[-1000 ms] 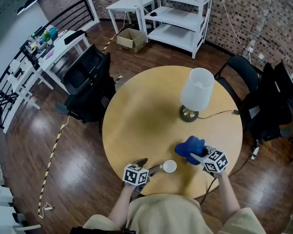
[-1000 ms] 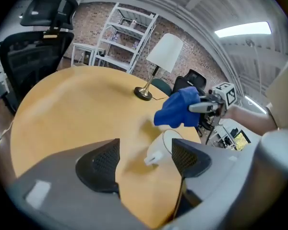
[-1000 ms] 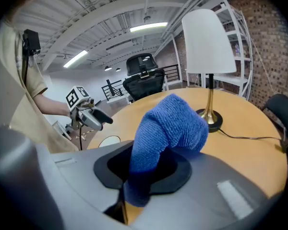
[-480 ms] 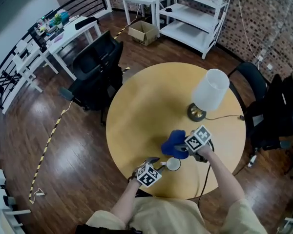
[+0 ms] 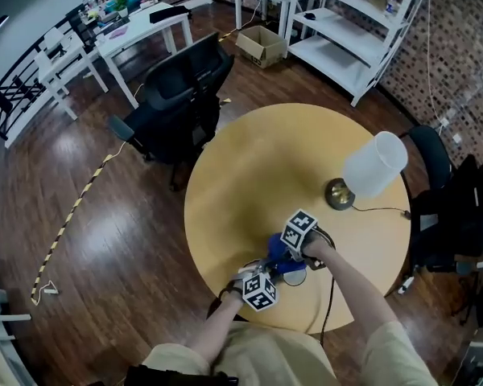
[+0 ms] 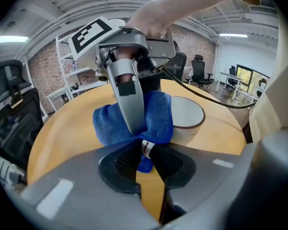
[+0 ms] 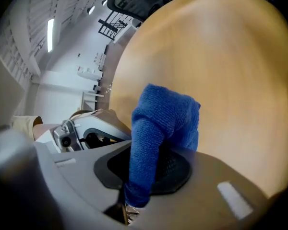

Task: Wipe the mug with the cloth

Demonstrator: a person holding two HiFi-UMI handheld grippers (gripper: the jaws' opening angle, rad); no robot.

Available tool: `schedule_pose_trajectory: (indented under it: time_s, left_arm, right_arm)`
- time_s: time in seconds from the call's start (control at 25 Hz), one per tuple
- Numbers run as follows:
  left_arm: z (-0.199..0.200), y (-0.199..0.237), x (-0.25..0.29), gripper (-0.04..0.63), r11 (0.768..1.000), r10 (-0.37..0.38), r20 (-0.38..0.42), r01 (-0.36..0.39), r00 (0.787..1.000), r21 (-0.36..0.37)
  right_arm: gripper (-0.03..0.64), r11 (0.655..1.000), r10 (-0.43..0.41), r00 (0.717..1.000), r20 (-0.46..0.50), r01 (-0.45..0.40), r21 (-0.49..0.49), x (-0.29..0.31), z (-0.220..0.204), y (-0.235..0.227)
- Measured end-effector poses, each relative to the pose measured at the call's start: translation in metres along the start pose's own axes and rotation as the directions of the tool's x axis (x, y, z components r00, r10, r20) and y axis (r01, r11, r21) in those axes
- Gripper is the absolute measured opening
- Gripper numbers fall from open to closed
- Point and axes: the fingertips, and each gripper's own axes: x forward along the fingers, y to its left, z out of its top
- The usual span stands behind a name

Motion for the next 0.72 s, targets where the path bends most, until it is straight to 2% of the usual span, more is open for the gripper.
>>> schedule_pose_trajectory:
  time_s: [0.2, 0.48, 0.6, 0.72]
  left_arm:
    - [-0.001, -0.002, 0.0, 0.051, 0.999, 0.045, 0.003, -0.045, 0.999, -0.018]
    - [0.003, -0.006, 0.004, 0.048, 0.998, 0.053, 0.0, -0.053, 0.999, -0.015]
    - [0.002, -0.003, 0.003, 0.048, 0.998, 0.059, -0.007, -0.059, 0.998, -0.031]
    - [0.001, -0.003, 0.002, 0.048, 0.997, 0.064, -0.014, -0.064, 0.998, -0.043]
  right_arm:
    - [0.072, 1.0, 0.019, 1.0, 0.004, -0.019, 0.003, 0.002, -0.007, -0.002]
    - [0.072, 0.992, 0.018, 0.985, 0.174, -0.039, 0.117, -0.013, -0.027, -0.023]
    - [0.072, 0.981, 0.013, 0.96, 0.28, -0.066, 0.18, -0.024, -0.035, -0.03]
    - [0.072, 0.956, 0.014, 0.908, 0.419, -0.135, 0.259, -0.03, -0.048, -0.037]
